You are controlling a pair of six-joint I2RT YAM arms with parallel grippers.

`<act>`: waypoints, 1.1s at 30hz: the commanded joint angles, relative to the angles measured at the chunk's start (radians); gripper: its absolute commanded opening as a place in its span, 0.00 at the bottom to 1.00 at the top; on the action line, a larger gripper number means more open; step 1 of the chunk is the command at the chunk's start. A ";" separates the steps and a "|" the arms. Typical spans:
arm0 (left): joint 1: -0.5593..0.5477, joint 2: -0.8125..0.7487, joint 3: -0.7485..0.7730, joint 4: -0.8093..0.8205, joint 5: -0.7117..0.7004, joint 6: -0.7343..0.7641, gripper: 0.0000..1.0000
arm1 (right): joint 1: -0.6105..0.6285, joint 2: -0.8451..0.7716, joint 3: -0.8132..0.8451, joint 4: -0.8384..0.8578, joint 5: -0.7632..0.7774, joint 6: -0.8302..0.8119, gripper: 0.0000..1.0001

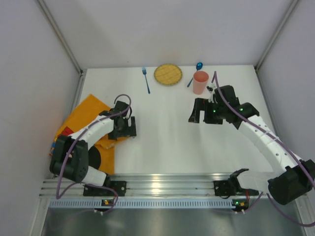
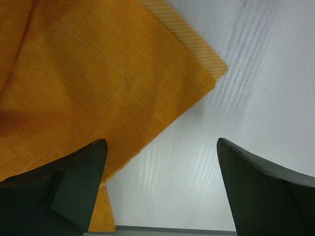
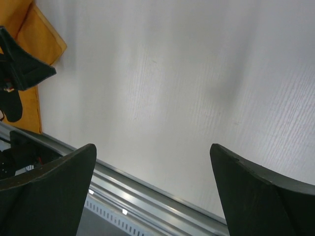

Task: Set the dinner table for one person

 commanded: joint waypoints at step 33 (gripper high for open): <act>-0.315 0.589 0.677 0.019 0.283 -0.348 0.00 | 0.013 -0.326 -0.091 -0.195 0.261 0.001 1.00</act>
